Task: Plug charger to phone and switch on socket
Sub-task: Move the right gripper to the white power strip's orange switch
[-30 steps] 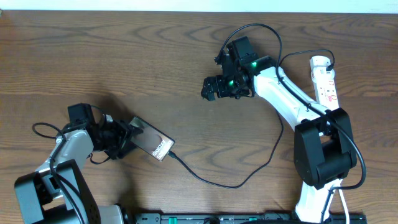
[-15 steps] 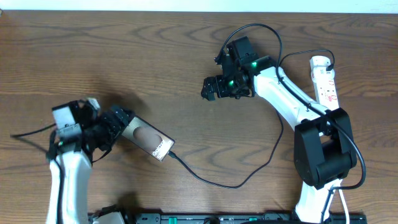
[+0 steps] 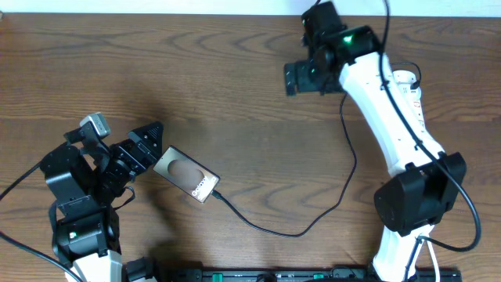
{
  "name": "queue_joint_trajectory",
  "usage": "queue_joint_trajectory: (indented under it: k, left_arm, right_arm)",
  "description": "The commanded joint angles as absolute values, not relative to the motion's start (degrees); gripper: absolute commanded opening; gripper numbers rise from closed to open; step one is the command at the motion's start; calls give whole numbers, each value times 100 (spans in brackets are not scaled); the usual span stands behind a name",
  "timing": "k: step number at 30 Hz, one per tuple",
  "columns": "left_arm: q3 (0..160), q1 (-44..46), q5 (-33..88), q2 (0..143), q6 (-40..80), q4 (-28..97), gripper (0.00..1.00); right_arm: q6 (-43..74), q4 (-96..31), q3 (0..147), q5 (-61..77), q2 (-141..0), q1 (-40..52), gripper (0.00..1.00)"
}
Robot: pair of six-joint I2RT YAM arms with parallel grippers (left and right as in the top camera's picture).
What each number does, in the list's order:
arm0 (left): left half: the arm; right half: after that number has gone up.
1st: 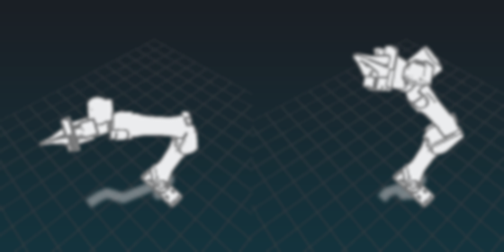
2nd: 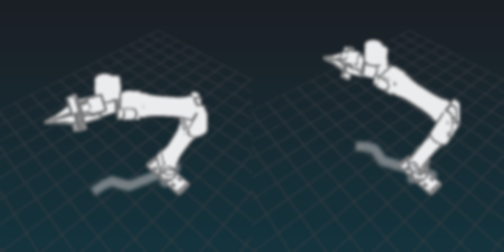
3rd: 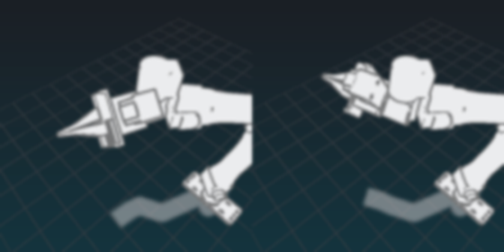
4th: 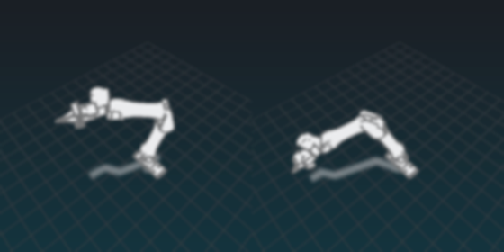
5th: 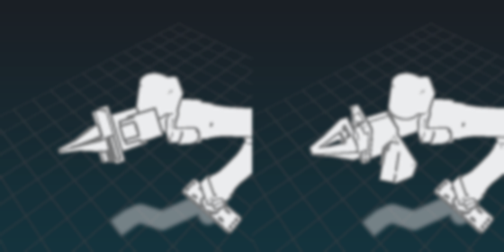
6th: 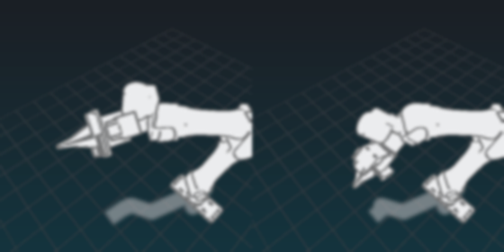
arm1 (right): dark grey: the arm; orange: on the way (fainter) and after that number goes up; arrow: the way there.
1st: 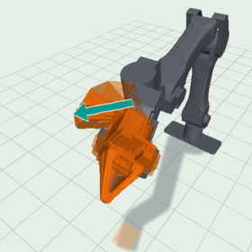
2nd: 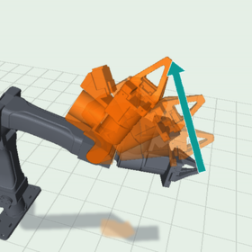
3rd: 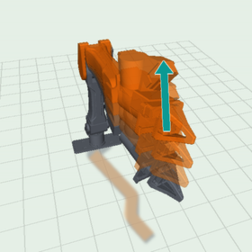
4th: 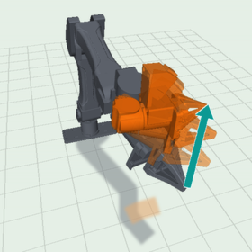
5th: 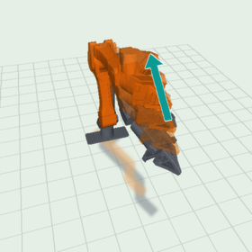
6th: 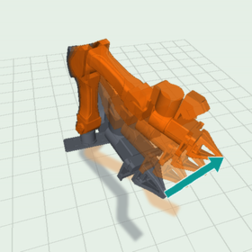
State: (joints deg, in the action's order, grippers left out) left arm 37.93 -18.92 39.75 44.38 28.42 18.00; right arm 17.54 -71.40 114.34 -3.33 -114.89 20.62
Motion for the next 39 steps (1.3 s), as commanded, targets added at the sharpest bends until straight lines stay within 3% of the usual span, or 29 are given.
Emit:
queue_joint_trajectory:
  k: [1,10,19,39]
  left_arm:
    - [3883,-1892,4051,4477,2766,1806,91]
    - [3883,-1894,4047,4635,2655,1809,91]
    - [3881,-1892,4045,4919,2655,1806,91]
    - [3881,-1892,4049,5430,2657,1806,91]
  right_arm:
    - [2451,-7614,12075,-1776,-11465,1855,99]
    - [2858,-8407,12669,-2353,-11463,617,99]
    - [1341,-8468,12669,-266,-11463,-727,92]
    - [556,-8420,12669,-268,-11465,-993,95]
